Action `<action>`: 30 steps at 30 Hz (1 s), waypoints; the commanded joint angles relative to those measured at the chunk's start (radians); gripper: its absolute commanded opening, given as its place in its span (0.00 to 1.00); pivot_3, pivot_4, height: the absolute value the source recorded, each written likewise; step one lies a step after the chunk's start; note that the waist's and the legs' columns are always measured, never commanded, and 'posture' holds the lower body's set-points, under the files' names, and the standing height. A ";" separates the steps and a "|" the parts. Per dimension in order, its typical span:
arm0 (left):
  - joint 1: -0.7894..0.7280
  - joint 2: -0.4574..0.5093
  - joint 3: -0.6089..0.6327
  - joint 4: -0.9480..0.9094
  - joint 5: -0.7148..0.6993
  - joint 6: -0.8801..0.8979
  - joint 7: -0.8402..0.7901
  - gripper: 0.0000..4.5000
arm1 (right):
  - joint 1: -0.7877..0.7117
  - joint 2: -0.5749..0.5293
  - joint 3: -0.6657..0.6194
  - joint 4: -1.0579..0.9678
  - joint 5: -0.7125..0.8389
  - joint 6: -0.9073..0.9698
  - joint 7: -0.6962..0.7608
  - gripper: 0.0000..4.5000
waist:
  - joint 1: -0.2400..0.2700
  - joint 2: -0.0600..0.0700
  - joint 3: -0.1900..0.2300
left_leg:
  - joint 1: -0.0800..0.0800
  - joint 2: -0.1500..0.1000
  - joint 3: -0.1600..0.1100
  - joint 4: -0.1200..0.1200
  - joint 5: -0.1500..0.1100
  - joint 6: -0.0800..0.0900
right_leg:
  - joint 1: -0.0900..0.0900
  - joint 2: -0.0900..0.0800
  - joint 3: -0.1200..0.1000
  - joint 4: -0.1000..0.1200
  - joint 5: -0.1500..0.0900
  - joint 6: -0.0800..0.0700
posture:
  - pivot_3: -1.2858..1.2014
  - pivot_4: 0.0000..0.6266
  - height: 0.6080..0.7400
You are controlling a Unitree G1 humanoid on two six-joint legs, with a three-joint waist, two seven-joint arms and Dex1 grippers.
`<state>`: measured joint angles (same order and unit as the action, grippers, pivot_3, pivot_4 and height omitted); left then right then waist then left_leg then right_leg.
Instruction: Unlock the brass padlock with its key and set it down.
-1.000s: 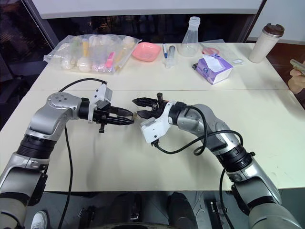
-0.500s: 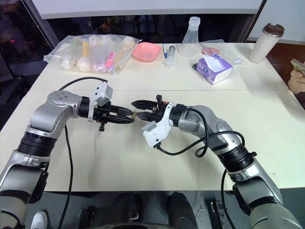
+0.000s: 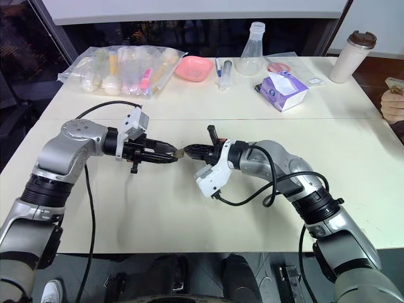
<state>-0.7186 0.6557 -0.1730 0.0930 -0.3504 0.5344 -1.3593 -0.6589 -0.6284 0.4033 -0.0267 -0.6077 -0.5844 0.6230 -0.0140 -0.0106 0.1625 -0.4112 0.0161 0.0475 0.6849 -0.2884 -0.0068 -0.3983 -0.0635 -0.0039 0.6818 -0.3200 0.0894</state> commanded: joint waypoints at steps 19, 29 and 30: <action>-0.003 -0.058 0.001 -0.001 0.168 -0.436 0.127 0.17 | 0.053 0.024 -0.033 -0.137 0.349 0.347 0.314 0.02 | 0.002 0.000 0.000 | 0.000 0.000 0.000 0.000 0.000 0.001 | 0.000 0.000 0.000 0.000 0.000 0.000 | 0.52 0.24 0.81; -0.027 -0.061 -0.002 0.052 0.210 -0.558 0.163 0.17 | 0.047 0.037 -0.038 -0.179 0.409 0.485 0.393 0.02 | 0.002 0.000 0.000 | 0.000 0.000 0.000 0.000 -0.003 0.005 | 0.000 0.000 0.000 0.000 0.000 0.000 | 0.52 0.24 0.81; -0.028 -0.061 -0.003 0.052 0.208 -0.558 0.163 0.17 | 0.046 0.039 -0.037 -0.182 0.411 0.493 0.394 0.02 | 0.002 0.000 0.000 | 0.000 0.000 0.000 0.000 -0.003 0.005 | 0.000 -0.001 0.000 0.000 0.000 0.000 | 0.52 0.24 0.81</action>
<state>-0.7290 0.5878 -0.1994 0.1556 -0.1401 -0.0068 -1.2031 -0.6009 -0.5956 0.3817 -0.1657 -0.2191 -0.1019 1.0150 -0.0120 -0.0106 0.1625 -0.4111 0.0160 0.0474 0.6850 -0.2912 -0.0019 -0.3981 -0.0640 -0.0040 0.6818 -0.3200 0.0894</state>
